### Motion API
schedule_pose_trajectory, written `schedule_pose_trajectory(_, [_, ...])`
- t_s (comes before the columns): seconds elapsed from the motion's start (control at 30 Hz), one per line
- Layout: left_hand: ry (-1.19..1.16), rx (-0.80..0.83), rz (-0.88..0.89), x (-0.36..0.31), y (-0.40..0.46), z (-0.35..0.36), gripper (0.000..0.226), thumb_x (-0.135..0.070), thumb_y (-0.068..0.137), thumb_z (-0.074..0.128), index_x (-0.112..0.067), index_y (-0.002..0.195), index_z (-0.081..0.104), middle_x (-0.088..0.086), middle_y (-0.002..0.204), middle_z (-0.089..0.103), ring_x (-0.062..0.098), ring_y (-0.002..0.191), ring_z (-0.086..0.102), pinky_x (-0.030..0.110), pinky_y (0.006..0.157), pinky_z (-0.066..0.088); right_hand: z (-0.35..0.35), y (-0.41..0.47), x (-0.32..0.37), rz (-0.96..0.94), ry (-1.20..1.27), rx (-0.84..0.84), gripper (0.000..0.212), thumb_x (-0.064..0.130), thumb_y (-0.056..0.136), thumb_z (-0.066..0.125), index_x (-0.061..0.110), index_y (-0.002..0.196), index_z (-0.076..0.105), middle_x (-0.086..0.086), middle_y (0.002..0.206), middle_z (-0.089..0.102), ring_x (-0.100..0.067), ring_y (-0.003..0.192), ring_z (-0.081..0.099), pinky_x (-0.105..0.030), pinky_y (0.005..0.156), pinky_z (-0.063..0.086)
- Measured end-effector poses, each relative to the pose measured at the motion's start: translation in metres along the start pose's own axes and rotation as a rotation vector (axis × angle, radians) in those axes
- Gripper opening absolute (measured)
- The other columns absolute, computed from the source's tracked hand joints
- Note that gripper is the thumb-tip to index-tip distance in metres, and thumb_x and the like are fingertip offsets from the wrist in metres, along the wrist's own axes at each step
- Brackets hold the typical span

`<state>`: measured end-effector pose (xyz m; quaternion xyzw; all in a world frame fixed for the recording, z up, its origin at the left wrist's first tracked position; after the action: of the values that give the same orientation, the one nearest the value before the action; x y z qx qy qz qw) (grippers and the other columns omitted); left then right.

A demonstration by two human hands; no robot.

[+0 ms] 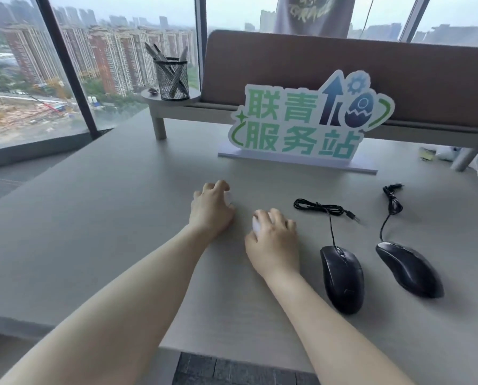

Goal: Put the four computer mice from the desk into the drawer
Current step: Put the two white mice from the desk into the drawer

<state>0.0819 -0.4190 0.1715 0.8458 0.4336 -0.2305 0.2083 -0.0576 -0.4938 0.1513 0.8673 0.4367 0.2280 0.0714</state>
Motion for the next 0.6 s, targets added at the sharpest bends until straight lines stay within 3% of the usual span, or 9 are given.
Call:
schedule_pose_trajectory(0.13, [-0.094, -0.065, -0.065, 0.036, -0.053, -0.046, 0.046, -0.022, 0.076, 0.064, -0.023, 0.121, 0.056, 0.008, 0.131, 0.053, 0.037, 0.116, 0.046, 0.040, 0.093, 0.045, -0.016, -0.018, 0.019, -0.040, 0.106, -0.013, 0.045, 0.025, 0.072, 0.033, 0.012, 0.102, 0.063, -0.014, 0.105, 0.061, -0.040, 0.096, 0.057, -0.042, 0.081, 0.036])
schedule_pose_trajectory(0.23, [-0.169, -0.166, -0.091, 0.065, -0.107, -0.088, 0.044, -0.018, 0.074, 0.065, -0.021, 0.117, 0.059, 0.007, 0.125, 0.057, 0.034, 0.112, 0.051, 0.035, 0.090, 0.044, -0.041, -0.055, 0.067, -0.156, 0.295, -0.082, 0.036, 0.015, 0.074, 0.054, 0.006, 0.107, 0.066, -0.019, 0.114, 0.065, -0.039, 0.112, 0.057, -0.041, 0.089, 0.036])
schedule_pose_trajectory(0.33, [-0.215, -0.337, -0.104, 0.101, -0.170, -0.135, 0.040, -0.015, 0.075, 0.068, -0.018, 0.114, 0.062, 0.006, 0.117, 0.060, 0.031, 0.104, 0.058, 0.038, 0.092, 0.046, -0.051, -0.103, 0.125, -0.263, 0.474, -0.004, 0.038, 0.017, 0.084, 0.061, 0.017, 0.122, 0.061, -0.010, 0.136, 0.055, -0.032, 0.122, 0.045, -0.032, 0.095, 0.034])
schedule_pose_trajectory(0.47, [-0.222, -0.560, -0.274, 0.182, -0.268, -0.185, 0.041, -0.014, 0.076, 0.068, -0.017, 0.116, 0.061, 0.005, 0.119, 0.060, 0.027, 0.111, 0.056, 0.044, 0.098, 0.045, -0.049, -0.180, 0.214, -0.495, 0.639, 0.112, 0.041, 0.023, 0.085, 0.059, 0.025, 0.126, 0.056, 0.001, 0.138, 0.055, -0.020, 0.130, 0.041, -0.022, 0.098, 0.029])
schedule_pose_trajectory(0.53, [-0.140, -0.564, -0.417, 0.227, -0.309, -0.194, 0.037, -0.014, 0.079, 0.063, -0.014, 0.116, 0.061, 0.009, 0.128, 0.058, 0.030, 0.120, 0.051, 0.046, 0.103, 0.039, -0.030, -0.213, 0.248, -0.545, 0.684, 0.205, 0.042, 0.025, 0.084, 0.056, 0.023, 0.125, 0.056, 0.001, 0.135, 0.057, -0.019, 0.130, 0.042, -0.024, 0.100, 0.032])
schedule_pose_trajectory(0.6, [0.018, -0.398, -0.601, 0.277, -0.338, -0.185, 0.030, -0.018, 0.083, 0.053, -0.011, 0.111, 0.061, 0.008, 0.142, 0.051, 0.033, 0.129, 0.043, 0.046, 0.105, 0.032, -0.001, -0.239, 0.273, -0.530, 0.674, 0.313, 0.046, 0.028, 0.082, 0.053, 0.020, 0.127, 0.055, -0.002, 0.133, 0.057, -0.023, 0.126, 0.044, -0.027, 0.101, 0.034])
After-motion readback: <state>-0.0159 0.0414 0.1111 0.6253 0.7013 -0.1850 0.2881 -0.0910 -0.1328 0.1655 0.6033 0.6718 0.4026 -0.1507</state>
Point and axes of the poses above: each hand's wrist, its own y-axis towards the middle knuckle, its own z-axis out of the palm, x = y × z, the point moved 8 cm from there along y, towards the middle knuckle
